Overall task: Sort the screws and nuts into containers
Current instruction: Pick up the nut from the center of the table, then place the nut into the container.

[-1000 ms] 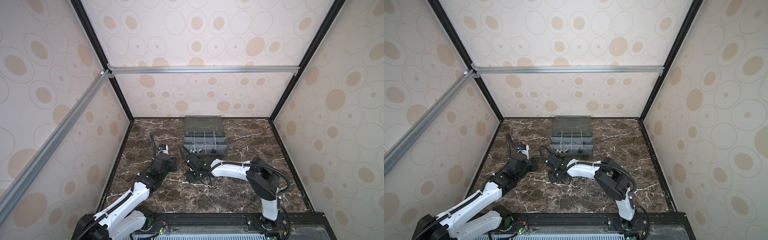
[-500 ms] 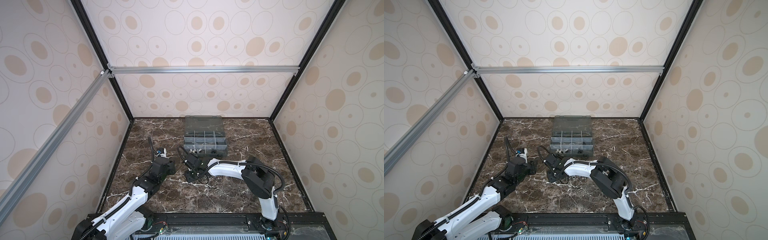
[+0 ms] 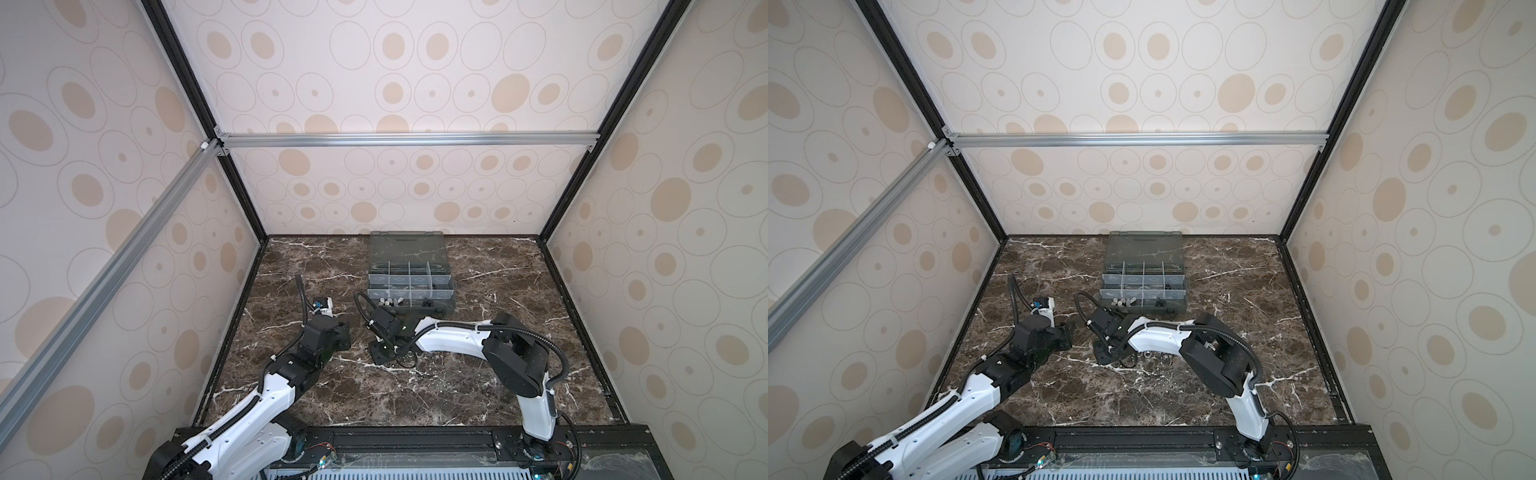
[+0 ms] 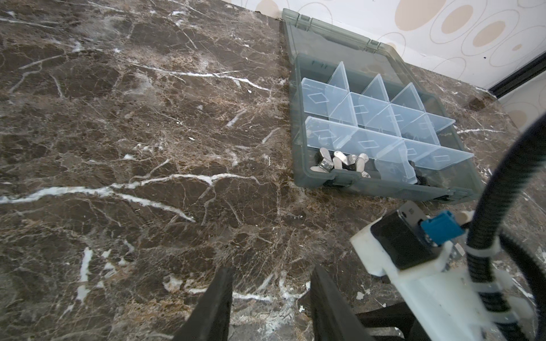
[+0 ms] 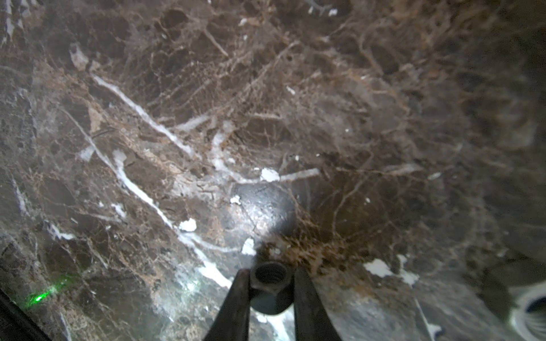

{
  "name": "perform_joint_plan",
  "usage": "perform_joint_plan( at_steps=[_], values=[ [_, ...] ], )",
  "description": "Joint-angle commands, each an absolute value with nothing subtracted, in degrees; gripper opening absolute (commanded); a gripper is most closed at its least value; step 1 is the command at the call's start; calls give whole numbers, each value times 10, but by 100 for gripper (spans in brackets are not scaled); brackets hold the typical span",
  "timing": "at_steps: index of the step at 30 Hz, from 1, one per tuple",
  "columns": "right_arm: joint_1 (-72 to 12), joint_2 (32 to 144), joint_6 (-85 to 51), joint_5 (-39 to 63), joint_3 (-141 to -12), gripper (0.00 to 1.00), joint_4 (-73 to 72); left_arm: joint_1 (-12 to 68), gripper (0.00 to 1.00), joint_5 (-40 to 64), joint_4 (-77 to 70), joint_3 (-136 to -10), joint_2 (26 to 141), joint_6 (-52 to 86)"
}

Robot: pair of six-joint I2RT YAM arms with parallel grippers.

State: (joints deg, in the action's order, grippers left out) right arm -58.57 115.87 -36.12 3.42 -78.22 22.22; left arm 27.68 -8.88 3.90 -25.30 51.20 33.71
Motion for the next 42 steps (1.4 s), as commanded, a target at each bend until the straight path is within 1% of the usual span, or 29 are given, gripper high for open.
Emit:
perform_joint_plan(
  at_steps=[1,6,10,17,22,27,31,38,42],
  values=[
    [-591,1153,-363,21,-787,21,234,272,44,-88,41,-254,506,348],
    [-590,1118,-343,-20,-791,21,254,272,44,-85,38,-254,507,348],
    [-571,1083,-311,-44,-800,20,280,272,44,-79,31,-255,513,350],
    [-479,1025,-260,-64,-807,20,309,272,44,-71,23,-257,518,350],
    [-394,1011,-230,-69,-825,20,313,272,44,-65,14,-256,520,353],
    [-317,1036,-223,-60,-849,20,304,272,44,-53,0,-252,527,361],
    [-280,1072,-220,-49,-879,20,306,272,44,-46,-6,-250,531,364],
    [-252,1141,-221,-36,-938,20,333,273,44,-37,-15,-250,536,370],
    [-247,1157,-220,-35,-947,20,334,273,44,-33,-18,-251,539,372]
  ],
)
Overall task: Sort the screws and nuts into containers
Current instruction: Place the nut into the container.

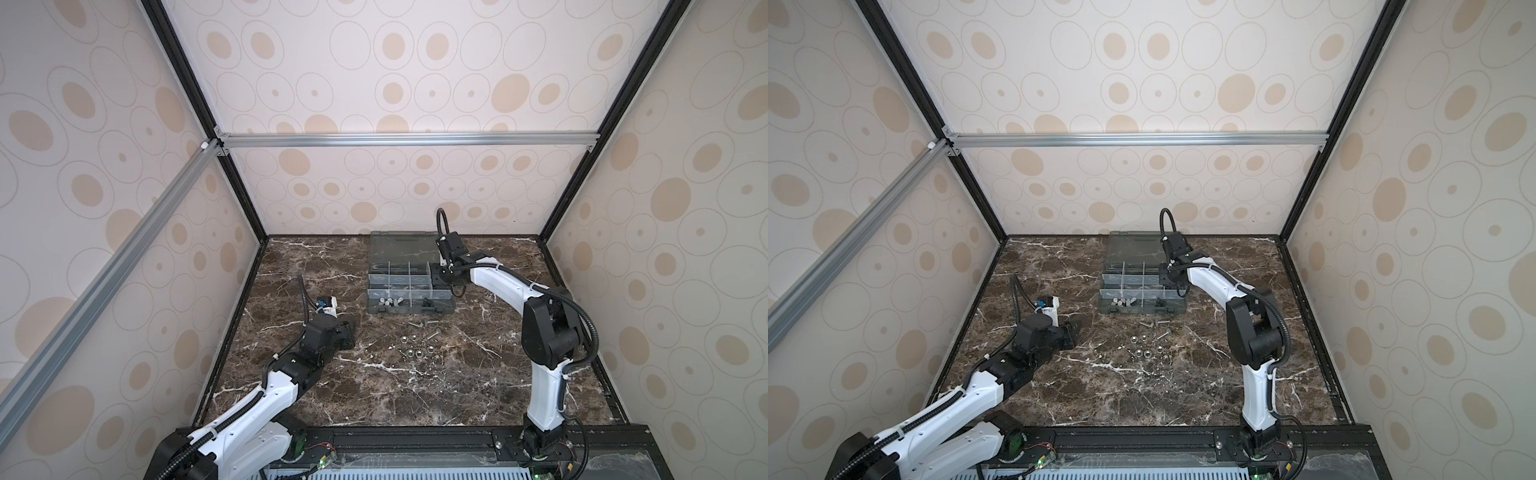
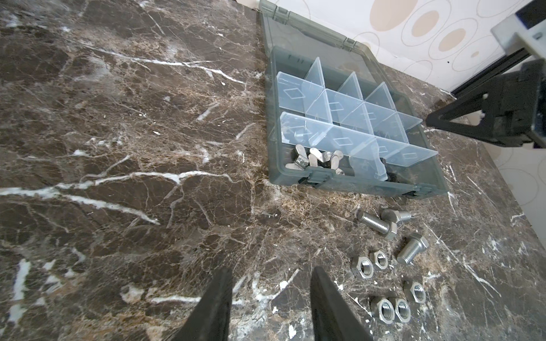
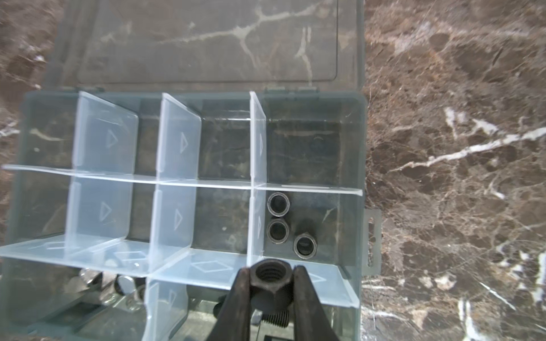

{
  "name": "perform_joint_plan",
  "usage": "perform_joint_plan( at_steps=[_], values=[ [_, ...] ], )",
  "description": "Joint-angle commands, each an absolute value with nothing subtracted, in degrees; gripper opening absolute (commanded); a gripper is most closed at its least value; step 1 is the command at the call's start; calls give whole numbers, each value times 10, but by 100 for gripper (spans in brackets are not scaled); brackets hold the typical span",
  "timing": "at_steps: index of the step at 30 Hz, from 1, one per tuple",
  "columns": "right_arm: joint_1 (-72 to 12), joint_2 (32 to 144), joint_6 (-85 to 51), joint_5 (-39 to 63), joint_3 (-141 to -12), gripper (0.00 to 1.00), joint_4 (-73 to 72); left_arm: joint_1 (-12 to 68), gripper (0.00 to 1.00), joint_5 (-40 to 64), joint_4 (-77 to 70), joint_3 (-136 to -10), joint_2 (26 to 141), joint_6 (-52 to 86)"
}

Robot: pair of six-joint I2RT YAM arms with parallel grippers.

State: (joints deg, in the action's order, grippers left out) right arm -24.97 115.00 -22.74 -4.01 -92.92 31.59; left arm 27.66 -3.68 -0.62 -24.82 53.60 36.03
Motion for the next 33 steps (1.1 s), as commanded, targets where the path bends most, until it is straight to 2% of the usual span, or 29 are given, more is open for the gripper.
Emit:
perform_joint_plan(
  at_steps=[1,7,12,16,28,33],
  values=[
    [-245,1158,-221,-34,-947,20,334,272,44,-32,-19,-251,539,372],
    [-238,1160,-224,-25,-946,23,334,272,44,-29,-21,-251,541,374],
    [-237,1159,-222,-24,-949,35,339,273,44,-28,-19,-248,535,380],
    [-237,1157,-221,-25,-950,40,343,273,44,-28,-22,-246,532,381],
    [-237,1110,-225,-14,-914,43,341,272,44,-24,-22,-246,532,379],
    [-237,1054,-230,-4,-865,44,332,272,43,-19,-15,-249,529,379]
  ],
)
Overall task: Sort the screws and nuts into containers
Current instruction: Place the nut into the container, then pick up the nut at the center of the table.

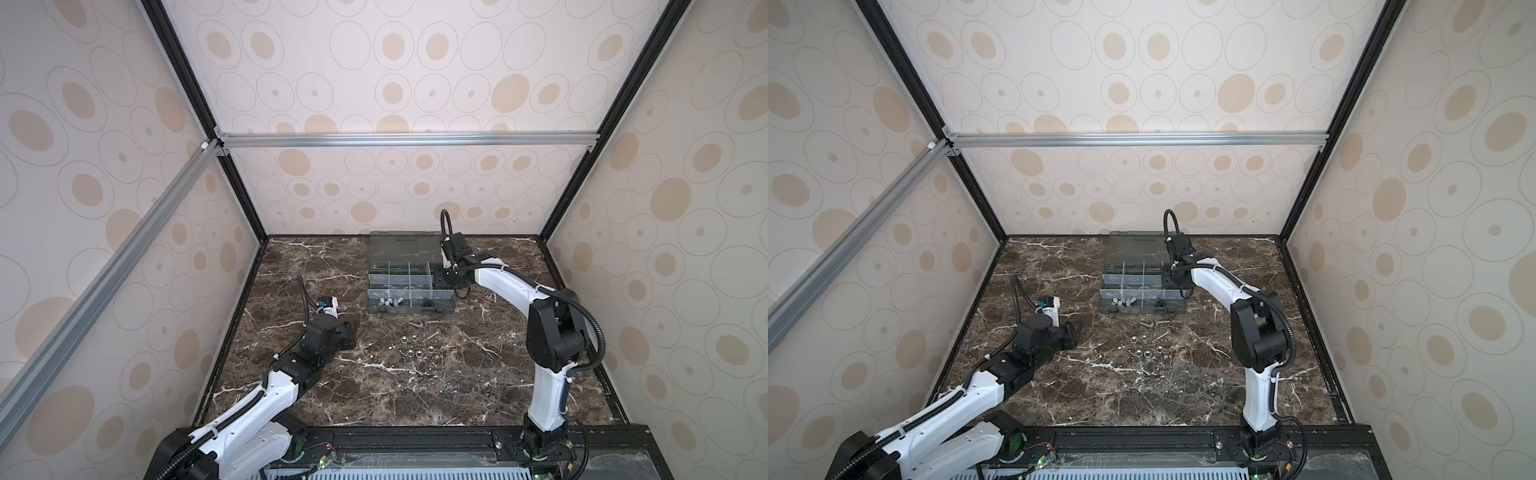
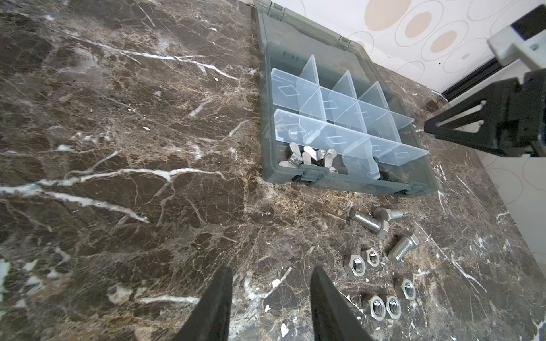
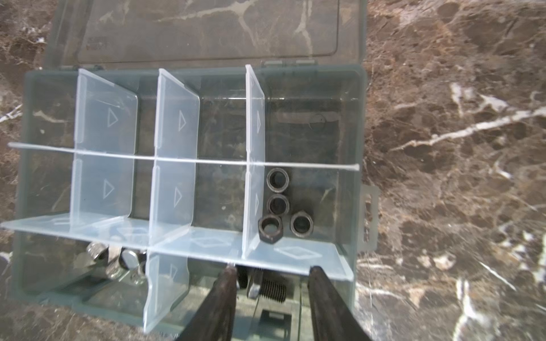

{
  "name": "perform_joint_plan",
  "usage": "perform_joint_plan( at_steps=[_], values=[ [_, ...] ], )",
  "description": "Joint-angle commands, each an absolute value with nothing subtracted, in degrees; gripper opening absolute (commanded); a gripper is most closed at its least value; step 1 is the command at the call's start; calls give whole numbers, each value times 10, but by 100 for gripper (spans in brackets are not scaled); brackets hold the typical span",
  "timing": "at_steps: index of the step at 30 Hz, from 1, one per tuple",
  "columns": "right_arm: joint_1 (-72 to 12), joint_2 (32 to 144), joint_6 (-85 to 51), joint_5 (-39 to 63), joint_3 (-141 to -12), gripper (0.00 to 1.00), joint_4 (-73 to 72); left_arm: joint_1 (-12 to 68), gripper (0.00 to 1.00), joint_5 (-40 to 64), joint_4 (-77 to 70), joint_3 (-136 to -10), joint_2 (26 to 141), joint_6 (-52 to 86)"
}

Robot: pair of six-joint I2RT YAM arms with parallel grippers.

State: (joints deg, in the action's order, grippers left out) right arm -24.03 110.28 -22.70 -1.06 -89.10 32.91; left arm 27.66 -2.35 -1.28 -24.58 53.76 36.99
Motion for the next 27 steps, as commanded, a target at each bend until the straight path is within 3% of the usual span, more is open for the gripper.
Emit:
perform_joint_plan(
  at_steps=[1,11,27],
  values=[
    [-237,1041,-231,-1,-852,44,327,272,44,-19,-11,-251,529,379],
    [-251,906,-237,9,-703,45,294,273,43,-5,-5,-259,529,381],
    [-316,766,-262,-17,-570,46,323,292,40,28,-21,-260,556,391]
  ],
)
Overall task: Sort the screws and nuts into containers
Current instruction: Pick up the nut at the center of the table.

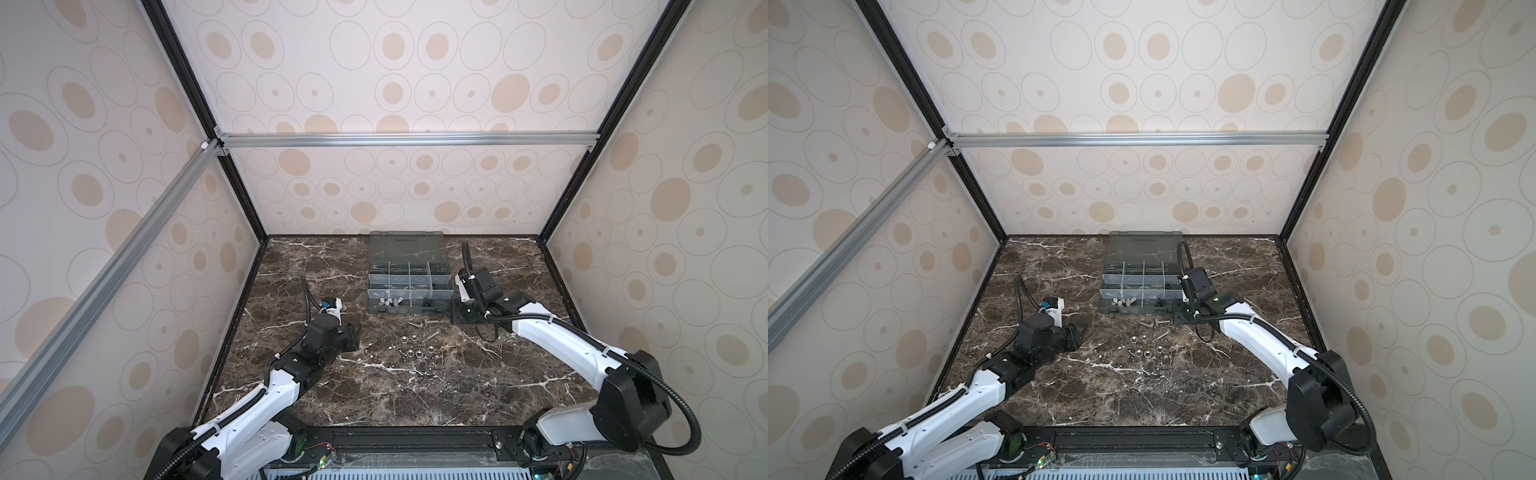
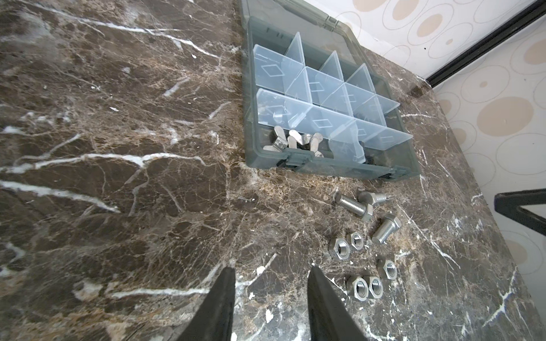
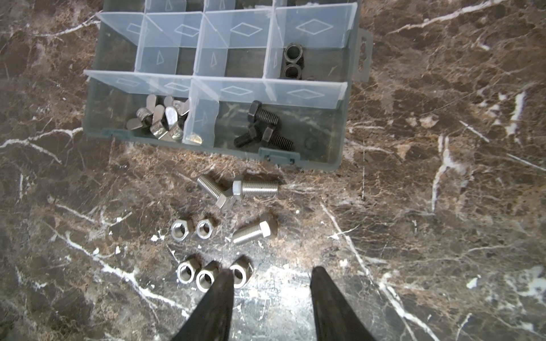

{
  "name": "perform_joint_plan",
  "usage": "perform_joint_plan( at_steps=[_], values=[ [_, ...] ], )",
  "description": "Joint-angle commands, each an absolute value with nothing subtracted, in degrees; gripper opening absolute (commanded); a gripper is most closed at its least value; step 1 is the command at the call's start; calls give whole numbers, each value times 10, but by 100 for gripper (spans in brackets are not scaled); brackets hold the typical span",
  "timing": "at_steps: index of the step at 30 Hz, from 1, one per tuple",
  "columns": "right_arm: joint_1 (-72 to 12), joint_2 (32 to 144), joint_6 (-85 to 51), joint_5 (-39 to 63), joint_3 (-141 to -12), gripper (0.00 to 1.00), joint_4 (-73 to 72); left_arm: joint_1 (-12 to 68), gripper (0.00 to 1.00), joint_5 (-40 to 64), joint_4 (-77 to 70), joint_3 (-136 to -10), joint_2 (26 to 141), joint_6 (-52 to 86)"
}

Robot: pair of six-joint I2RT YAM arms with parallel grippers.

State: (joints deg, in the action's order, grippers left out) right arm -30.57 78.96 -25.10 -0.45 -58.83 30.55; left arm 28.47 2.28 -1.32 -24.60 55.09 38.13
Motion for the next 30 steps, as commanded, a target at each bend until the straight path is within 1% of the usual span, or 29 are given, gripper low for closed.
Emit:
perform_joint_plan(
  at_steps=[1,8,14,25,30],
  values=[
    [-317,759,-265,-18,-563,46,326,295,40,28,-22,-260,556,392],
    [-326,710,-285,-26,-522,46,339,339,40,15,-27,-264,567,396],
    [-348,699,-301,-47,-519,46,360,377,40,7,-35,-266,582,391],
    [-369,657,-330,-62,-472,47,367,447,40,-5,-40,-300,656,376],
    [-370,641,-340,-65,-460,47,369,470,40,-18,-31,-336,707,351]
  ],
)
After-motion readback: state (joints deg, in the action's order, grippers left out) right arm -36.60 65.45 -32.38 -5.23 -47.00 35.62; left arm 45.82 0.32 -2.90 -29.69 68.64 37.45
